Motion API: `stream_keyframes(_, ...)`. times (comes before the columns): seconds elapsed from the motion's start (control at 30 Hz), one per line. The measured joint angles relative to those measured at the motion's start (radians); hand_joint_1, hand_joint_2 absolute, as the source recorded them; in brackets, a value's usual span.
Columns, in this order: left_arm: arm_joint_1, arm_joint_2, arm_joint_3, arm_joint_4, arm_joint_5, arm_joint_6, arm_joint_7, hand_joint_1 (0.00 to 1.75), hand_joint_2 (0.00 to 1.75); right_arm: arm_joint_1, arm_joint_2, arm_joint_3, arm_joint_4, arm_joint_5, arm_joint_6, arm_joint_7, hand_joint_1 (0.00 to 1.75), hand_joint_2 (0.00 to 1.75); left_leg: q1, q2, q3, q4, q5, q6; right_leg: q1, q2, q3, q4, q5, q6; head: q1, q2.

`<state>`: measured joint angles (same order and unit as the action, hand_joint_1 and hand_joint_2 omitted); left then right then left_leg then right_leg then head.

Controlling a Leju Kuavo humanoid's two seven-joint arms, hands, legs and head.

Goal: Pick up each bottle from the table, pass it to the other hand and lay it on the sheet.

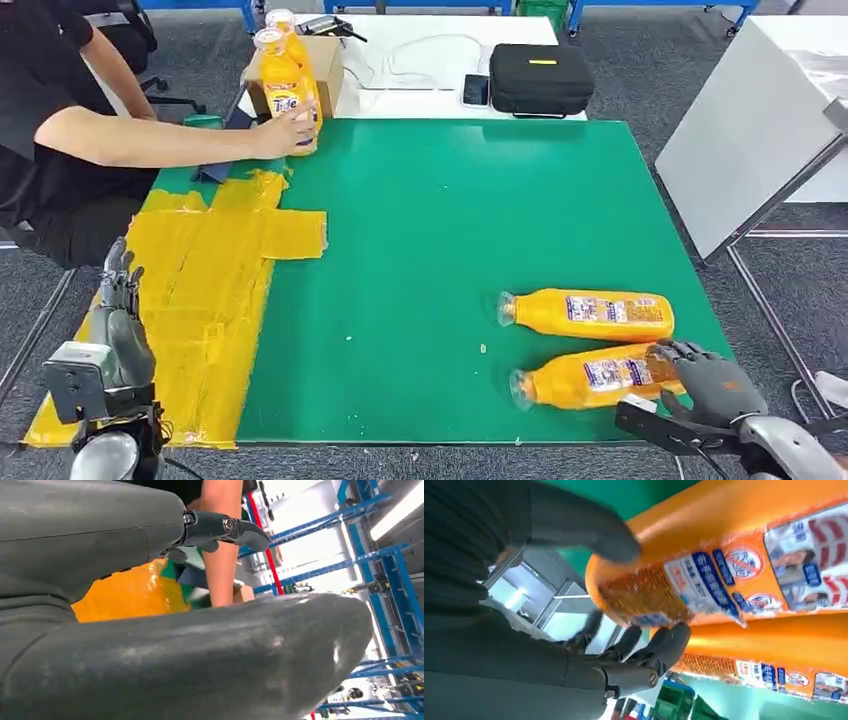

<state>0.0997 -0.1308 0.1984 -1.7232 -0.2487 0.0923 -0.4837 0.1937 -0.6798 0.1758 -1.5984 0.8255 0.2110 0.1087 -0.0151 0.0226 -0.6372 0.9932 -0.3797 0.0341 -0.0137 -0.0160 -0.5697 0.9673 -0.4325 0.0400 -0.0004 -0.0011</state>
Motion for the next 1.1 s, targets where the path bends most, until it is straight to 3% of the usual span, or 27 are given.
stream_keyframes(0.03, -0.002, 0.001, -0.003, 0.003, 0.002, 0.000, 0.000, 0.00, 0.00, -0.008, -0.003, 0.013, 0.005, -0.001, -0.003, 0.005, 0.00, 1.75, 0.000, 0.001, 0.002, 0.000, -0.002, -0.001, 0.000, 0.001, 0.002, 0.000, 0.000, 0.000, 0.000, 0.000)
stream_keyframes(0.17, -0.003, 0.005, -0.016, 0.008, 0.008, 0.000, 0.000, 0.00, 0.00, -0.026, -0.017, 0.072, 0.032, 0.012, -0.035, 0.027, 0.00, 1.75, 0.004, 0.003, 0.010, 0.000, -0.005, -0.002, 0.003, 0.002, 0.012, -0.005, -0.002, 0.001, 0.000, 0.000)
stream_keyframes(0.23, -0.003, 0.006, -0.021, 0.008, 0.009, 0.000, 0.000, 0.00, 0.00, -0.035, -0.019, 0.100, 0.045, 0.015, -0.048, 0.033, 0.00, 1.75, 0.009, 0.011, 0.014, -0.001, -0.009, -0.003, 0.008, 0.011, 0.017, -0.010, -0.009, -0.007, 0.000, 0.000)
stream_keyframes(0.3, -0.005, 0.007, -0.024, 0.008, 0.010, 0.000, 0.000, 0.00, 0.00, -0.035, -0.024, 0.125, 0.060, 0.014, -0.049, 0.035, 0.00, 1.75, 0.012, 0.020, 0.017, -0.002, -0.011, -0.002, 0.012, 0.015, 0.020, -0.014, -0.011, -0.005, 0.000, 0.000)
stream_keyframes(1.1, -0.010, 0.008, -0.047, 0.014, 0.038, -0.003, 0.013, 0.00, 0.00, -0.097, -0.024, 0.247, 0.162, 0.029, -0.086, 0.082, 0.00, 1.75, 0.017, 0.027, 0.019, -0.002, -0.008, 0.003, 0.013, 0.017, 0.026, -0.024, -0.011, -0.004, 0.000, 0.000)
